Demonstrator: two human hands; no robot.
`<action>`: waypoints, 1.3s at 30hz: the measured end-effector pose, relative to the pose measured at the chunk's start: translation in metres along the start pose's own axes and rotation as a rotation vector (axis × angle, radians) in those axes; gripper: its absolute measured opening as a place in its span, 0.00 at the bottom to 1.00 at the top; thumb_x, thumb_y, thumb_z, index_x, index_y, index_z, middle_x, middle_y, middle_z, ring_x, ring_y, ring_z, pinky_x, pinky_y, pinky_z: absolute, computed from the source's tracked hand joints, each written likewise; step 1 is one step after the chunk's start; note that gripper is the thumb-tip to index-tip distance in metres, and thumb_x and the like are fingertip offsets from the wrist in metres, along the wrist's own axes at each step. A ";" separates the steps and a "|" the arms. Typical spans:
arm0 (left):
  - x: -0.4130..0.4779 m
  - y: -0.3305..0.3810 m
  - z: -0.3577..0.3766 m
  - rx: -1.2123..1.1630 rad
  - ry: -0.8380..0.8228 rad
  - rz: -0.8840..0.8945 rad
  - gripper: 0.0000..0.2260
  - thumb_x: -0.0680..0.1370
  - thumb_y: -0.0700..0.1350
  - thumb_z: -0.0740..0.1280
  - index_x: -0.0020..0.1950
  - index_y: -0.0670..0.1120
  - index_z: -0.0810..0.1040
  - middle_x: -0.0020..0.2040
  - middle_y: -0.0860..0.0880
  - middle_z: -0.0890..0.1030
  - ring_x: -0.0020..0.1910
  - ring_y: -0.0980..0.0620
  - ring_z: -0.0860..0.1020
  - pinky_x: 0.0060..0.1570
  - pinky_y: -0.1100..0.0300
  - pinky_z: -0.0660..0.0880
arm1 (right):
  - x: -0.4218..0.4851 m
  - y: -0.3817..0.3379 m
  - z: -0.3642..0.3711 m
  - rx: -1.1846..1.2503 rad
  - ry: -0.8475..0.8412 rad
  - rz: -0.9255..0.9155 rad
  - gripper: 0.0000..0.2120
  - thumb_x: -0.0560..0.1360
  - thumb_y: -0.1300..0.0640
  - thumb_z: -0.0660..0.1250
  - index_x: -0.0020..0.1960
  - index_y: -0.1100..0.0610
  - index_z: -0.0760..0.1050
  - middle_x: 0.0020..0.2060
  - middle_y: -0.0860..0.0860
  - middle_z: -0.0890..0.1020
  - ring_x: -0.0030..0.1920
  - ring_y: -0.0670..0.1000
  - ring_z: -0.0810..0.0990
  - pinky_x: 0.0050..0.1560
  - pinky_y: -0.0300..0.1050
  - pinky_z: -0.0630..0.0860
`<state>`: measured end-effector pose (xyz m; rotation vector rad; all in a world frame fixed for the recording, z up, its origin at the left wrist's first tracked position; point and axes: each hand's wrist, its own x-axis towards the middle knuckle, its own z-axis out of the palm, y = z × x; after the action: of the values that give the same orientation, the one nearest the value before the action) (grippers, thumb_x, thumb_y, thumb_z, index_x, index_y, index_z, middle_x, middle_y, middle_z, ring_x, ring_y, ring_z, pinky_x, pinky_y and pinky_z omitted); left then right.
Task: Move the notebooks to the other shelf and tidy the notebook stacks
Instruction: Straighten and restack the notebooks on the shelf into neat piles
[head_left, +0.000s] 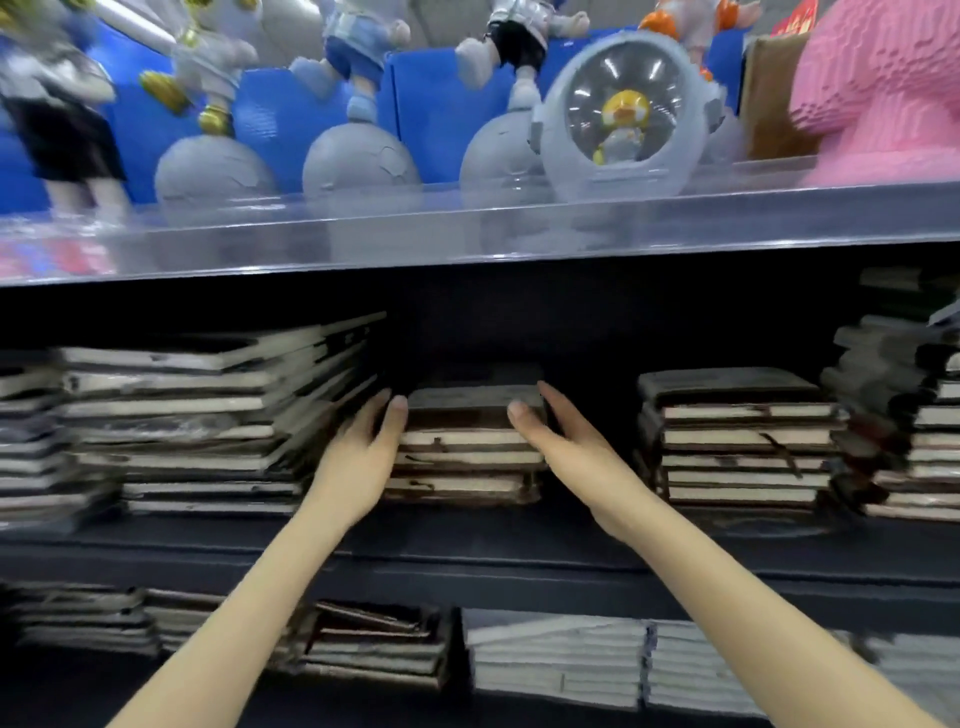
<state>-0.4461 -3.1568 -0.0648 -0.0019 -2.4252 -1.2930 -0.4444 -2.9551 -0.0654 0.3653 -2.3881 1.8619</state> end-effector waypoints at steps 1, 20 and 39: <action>0.002 0.000 -0.001 -0.037 -0.058 -0.005 0.25 0.79 0.61 0.51 0.74 0.55 0.61 0.73 0.49 0.66 0.72 0.46 0.64 0.58 0.60 0.61 | 0.003 0.002 0.007 0.037 -0.005 0.002 0.36 0.73 0.35 0.60 0.76 0.40 0.51 0.76 0.45 0.58 0.75 0.48 0.57 0.61 0.40 0.58; 0.003 0.002 0.021 -0.424 -0.260 0.006 0.26 0.78 0.59 0.60 0.75 0.56 0.61 0.58 0.57 0.73 0.55 0.58 0.70 0.51 0.65 0.63 | 0.002 0.021 0.005 0.239 0.264 -0.041 0.31 0.66 0.44 0.68 0.69 0.41 0.67 0.65 0.47 0.75 0.67 0.48 0.71 0.71 0.54 0.64; 0.002 -0.023 0.034 -0.080 -0.329 0.301 0.42 0.74 0.51 0.69 0.77 0.52 0.43 0.58 0.63 0.70 0.58 0.65 0.69 0.45 0.86 0.61 | -0.011 0.019 -0.006 -0.144 0.329 -0.115 0.34 0.72 0.35 0.54 0.75 0.47 0.59 0.70 0.48 0.70 0.62 0.40 0.64 0.61 0.37 0.61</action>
<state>-0.4635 -3.1434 -0.0988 -0.6226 -2.5066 -1.3308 -0.4387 -2.9435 -0.0838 0.1649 -2.2102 1.5519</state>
